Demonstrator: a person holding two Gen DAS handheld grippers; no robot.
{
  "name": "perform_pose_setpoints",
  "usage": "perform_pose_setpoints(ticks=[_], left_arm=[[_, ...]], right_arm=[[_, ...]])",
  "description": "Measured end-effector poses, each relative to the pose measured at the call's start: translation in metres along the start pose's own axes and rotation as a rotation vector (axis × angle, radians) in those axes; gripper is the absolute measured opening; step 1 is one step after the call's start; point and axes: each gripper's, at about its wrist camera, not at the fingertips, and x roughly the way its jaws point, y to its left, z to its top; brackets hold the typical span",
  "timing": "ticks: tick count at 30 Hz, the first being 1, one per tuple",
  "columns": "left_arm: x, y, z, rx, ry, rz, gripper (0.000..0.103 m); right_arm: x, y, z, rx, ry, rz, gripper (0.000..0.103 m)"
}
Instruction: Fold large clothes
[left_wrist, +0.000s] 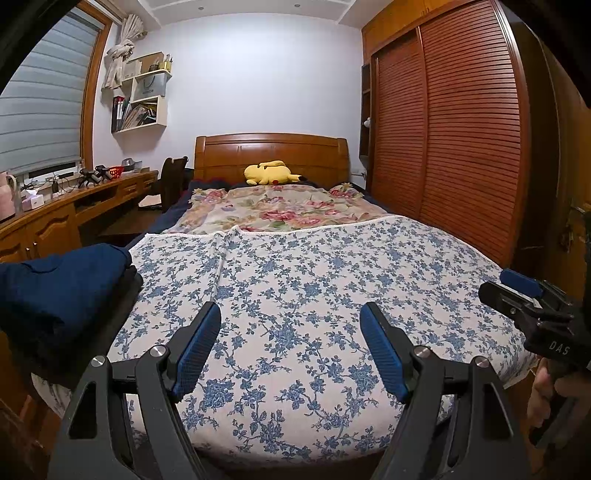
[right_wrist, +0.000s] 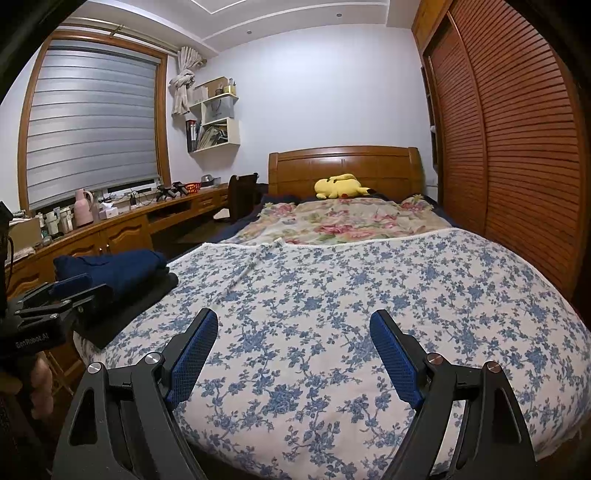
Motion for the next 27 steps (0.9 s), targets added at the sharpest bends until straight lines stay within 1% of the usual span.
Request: perform_pose_setpoints(ticks=[27], left_arm=[[-0.0006, -0.0001, -0.0002, -0.002, 0.001, -0.001, 0.078]], right_arm=[[0.0051, -0.0031, -0.0036, -0.004, -0.002, 0.000, 0.086]])
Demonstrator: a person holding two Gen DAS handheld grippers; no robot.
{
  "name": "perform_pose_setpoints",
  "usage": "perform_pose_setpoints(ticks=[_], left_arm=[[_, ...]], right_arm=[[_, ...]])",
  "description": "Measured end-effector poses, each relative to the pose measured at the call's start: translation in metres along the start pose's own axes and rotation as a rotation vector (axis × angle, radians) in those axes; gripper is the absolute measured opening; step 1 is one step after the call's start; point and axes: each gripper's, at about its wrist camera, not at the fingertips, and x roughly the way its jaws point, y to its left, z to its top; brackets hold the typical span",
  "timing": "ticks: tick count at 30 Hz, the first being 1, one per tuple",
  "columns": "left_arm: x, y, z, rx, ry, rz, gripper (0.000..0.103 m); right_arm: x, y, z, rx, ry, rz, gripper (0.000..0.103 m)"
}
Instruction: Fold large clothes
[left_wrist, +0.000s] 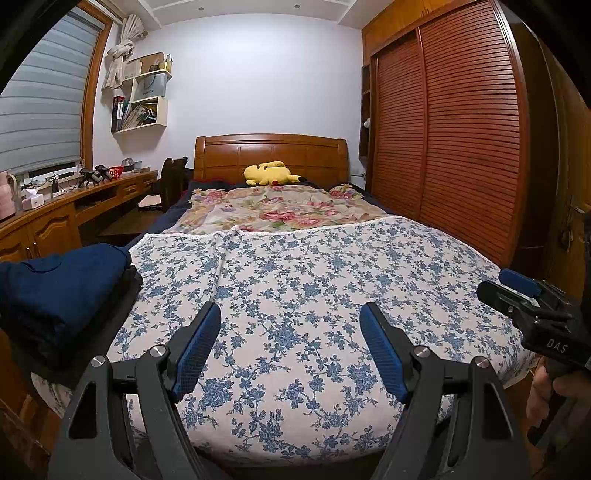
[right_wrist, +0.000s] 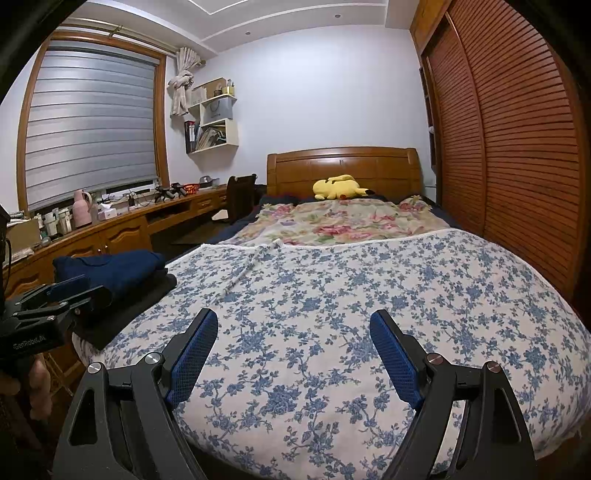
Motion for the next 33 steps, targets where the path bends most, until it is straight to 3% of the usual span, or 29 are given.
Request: perform_pose_setpoints(ticks=[33], left_arm=[[-0.0018, 0.0006, -0.0008, -0.001, 0.000, -0.004, 0.078]], right_arm=[[-0.0012, -0.0030, 0.0001, 0.013, 0.005, -0.004, 0.086]])
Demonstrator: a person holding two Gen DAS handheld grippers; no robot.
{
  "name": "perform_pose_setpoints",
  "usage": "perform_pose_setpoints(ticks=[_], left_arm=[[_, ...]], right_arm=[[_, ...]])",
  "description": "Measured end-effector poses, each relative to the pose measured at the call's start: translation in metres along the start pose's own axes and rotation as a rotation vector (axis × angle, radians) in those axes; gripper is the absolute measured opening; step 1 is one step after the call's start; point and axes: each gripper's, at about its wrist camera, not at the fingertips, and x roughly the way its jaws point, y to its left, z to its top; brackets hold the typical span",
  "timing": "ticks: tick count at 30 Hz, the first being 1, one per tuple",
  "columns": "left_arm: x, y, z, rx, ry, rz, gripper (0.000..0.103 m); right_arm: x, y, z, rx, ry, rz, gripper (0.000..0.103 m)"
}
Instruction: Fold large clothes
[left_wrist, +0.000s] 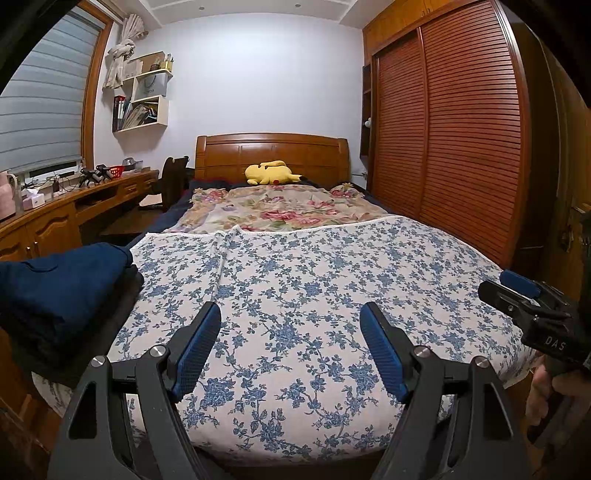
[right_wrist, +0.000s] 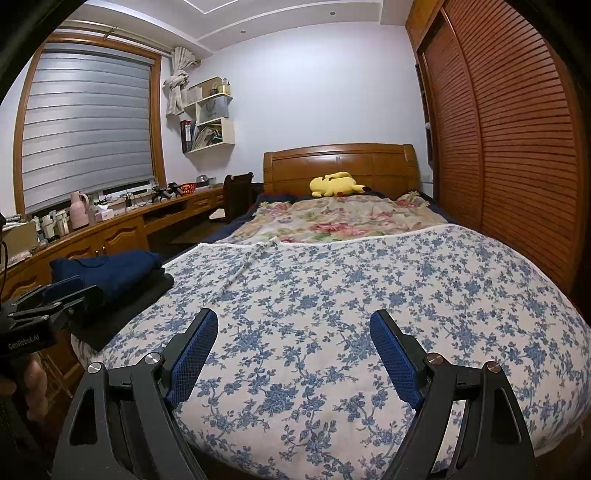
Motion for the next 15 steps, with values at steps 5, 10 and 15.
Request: perform_pose_setpoints(ticks=[5, 10, 15], left_arm=[[0.0003, 0.0002, 0.0000, -0.001, 0.002, 0.000, 0.078], [0.0002, 0.0000, 0.0000, 0.001, 0.001, 0.001, 0.078], [0.0004, 0.0003, 0.0001, -0.001, 0.001, 0.001, 0.078]], right_arm=[[-0.0015, 0.0008, 0.0008, 0.003, -0.001, -0.001, 0.086], [-0.0008, 0.0024, 0.0001, 0.003, -0.001, -0.003, 0.086], [-0.0003, 0.0026, 0.0001, 0.004, 0.000, 0.000, 0.086]])
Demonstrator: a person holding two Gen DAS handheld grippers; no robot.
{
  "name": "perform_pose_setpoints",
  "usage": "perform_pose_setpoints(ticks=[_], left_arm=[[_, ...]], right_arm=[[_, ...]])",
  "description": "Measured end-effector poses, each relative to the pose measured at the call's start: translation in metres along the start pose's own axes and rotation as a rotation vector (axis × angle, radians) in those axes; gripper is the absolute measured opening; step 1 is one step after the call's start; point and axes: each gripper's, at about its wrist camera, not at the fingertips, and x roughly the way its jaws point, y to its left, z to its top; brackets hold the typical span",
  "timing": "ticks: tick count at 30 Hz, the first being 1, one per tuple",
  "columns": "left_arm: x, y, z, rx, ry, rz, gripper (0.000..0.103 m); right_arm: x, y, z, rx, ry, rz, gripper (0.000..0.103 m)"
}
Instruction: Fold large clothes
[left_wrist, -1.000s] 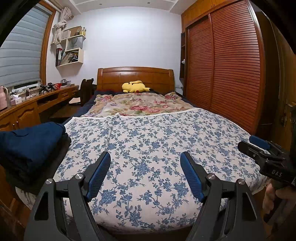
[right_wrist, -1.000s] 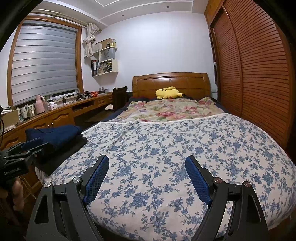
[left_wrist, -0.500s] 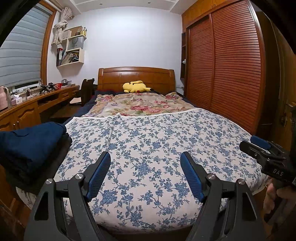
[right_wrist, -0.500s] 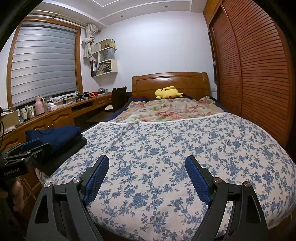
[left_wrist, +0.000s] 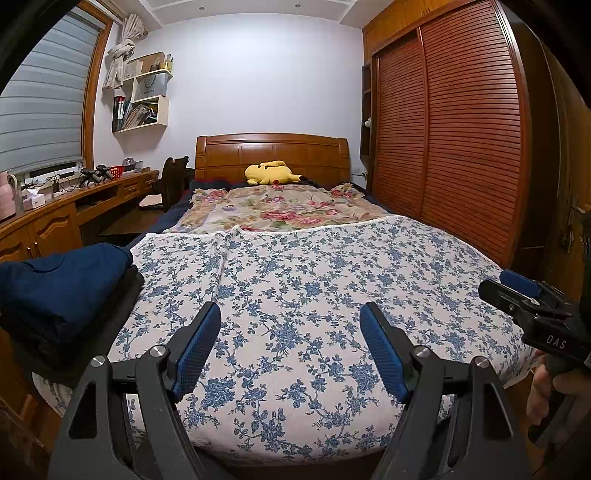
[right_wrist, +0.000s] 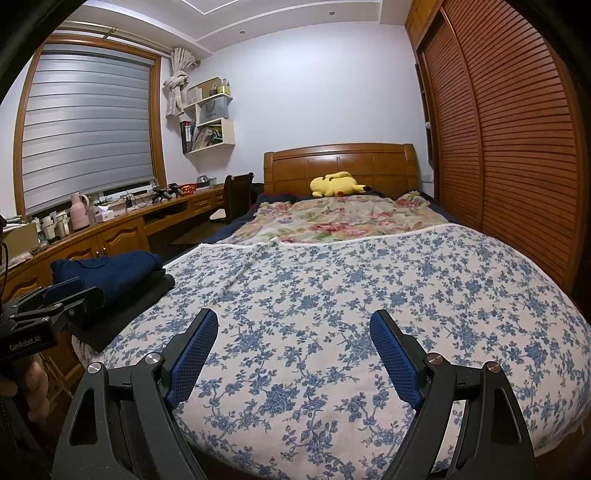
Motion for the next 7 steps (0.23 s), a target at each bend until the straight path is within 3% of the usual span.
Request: perform_pose_setpoints(ticks=[7], left_arm=[[-0.0007, 0.0007, 0.0000, 0.001, -0.001, 0.000, 0.078]], right_arm=[[-0.0002, -0.0003, 0.0004, 0.004, 0.001, 0.002, 0.086]])
